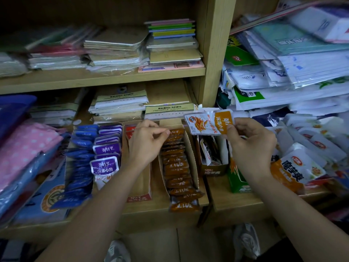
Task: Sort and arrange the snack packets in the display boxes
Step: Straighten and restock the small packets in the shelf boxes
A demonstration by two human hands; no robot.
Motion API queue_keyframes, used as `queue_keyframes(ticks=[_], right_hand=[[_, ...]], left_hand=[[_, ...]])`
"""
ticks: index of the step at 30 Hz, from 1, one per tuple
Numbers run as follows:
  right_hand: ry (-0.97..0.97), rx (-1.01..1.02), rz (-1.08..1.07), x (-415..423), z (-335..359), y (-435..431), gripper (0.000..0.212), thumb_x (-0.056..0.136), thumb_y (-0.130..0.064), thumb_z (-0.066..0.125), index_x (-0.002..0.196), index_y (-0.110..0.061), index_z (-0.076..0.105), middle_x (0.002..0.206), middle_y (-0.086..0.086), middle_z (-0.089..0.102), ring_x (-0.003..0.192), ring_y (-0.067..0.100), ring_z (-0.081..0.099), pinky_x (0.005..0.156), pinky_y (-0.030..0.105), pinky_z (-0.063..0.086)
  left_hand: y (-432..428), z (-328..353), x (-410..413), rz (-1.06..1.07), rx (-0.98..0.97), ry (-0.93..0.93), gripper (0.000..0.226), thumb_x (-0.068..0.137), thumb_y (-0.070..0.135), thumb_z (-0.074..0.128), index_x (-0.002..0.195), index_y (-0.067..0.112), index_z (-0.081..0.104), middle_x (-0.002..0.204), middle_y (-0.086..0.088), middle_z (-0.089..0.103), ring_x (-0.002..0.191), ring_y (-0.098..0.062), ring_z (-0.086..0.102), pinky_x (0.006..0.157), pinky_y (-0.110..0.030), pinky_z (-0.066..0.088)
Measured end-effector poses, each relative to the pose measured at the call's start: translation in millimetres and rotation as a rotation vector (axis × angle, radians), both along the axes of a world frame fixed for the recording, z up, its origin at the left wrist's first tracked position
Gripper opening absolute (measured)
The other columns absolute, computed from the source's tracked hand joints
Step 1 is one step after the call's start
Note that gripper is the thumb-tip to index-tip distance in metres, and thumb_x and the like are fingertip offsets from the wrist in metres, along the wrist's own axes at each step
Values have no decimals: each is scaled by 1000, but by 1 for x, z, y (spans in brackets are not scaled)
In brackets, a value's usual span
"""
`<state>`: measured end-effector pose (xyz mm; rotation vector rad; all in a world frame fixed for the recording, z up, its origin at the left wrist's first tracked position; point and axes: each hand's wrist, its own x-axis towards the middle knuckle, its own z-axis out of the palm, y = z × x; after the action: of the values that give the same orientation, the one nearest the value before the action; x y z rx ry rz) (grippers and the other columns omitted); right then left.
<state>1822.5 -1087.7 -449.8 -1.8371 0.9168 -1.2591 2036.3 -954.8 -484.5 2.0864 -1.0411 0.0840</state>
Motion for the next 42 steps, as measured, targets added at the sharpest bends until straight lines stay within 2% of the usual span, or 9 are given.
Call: queue_keyframes(ticks=[3, 8, 13, 18, 22, 26, 33, 38, 42], right_hand=[[-3, 17, 33, 0, 0, -3, 11, 90, -16, 73, 101, -16, 75, 89, -9, 74, 85, 5, 72, 79, 31, 61], [-27, -13, 109, 1, 5, -8, 10, 91, -12, 72, 101, -12, 75, 88, -11, 74, 84, 3, 72, 76, 21, 59], [37, -38, 236, 4, 4, -11, 10, 90, -13, 74, 100, -13, 74, 91, -4, 75, 85, 11, 73, 76, 31, 62], [117, -223, 356, 11, 4, -1, 13, 91, -9, 72, 100, -18, 74, 87, -6, 73, 80, 5, 71, 72, 19, 58], [260, -456, 418, 20, -4, -1, 12, 90, -7, 72, 99, -12, 78, 90, -6, 73, 78, 2, 66, 72, 11, 53], [346, -572, 482, 34, -11, -3, 15, 90, -8, 71, 101, -14, 79, 92, -1, 76, 81, 11, 70, 73, 30, 59], [506, -654, 562, 73, -25, -5, 10, 88, -5, 71, 90, -11, 79, 85, 6, 76, 79, 23, 71, 74, 43, 60], [586, -581, 590, 78, -31, -4, 11, 93, -12, 69, 102, -12, 75, 93, 5, 76, 85, 24, 72, 79, 45, 59], [508, -487, 590, 54, -23, 0, 33, 88, -17, 76, 120, -13, 71, 115, 5, 71, 101, 19, 68, 90, 38, 58]], left_hand=[[-4, 3, 2, 38, 30, 64, 20, 90, 40, 72, 106, 31, 78, 93, 10, 56, 94, -9, 52, 64, -25, 37], [6, 7, 0, -51, -159, 83, 10, 88, 30, 76, 95, 37, 75, 92, 14, 61, 84, -3, 57, 70, -21, 44], [27, 1, 0, -156, -73, -145, 11, 85, 32, 74, 92, 25, 79, 93, 11, 61, 97, -13, 56, 77, -39, 50], [51, -4, -10, -272, 19, -300, 24, 83, 41, 75, 102, 27, 80, 97, 9, 59, 95, -12, 49, 71, -30, 41], [53, -14, -16, -243, 129, -419, 34, 84, 41, 75, 114, 27, 76, 98, 6, 58, 92, -15, 48, 68, -33, 42], [45, -23, -21, -215, 83, -390, 25, 85, 37, 77, 107, 27, 79, 92, 6, 59, 88, -16, 51, 68, -39, 48], [49, -26, -20, -242, 43, -365, 28, 85, 38, 77, 108, 23, 78, 96, 6, 63, 90, -13, 56, 70, -36, 51], [51, -27, -17, -249, 82, -335, 33, 83, 47, 73, 106, 23, 78, 100, 7, 64, 93, -12, 58, 70, -37, 54], [54, -26, -20, -280, 116, -370, 35, 83, 45, 74, 109, 23, 77, 104, 6, 65, 95, -13, 61, 72, -36, 55]])
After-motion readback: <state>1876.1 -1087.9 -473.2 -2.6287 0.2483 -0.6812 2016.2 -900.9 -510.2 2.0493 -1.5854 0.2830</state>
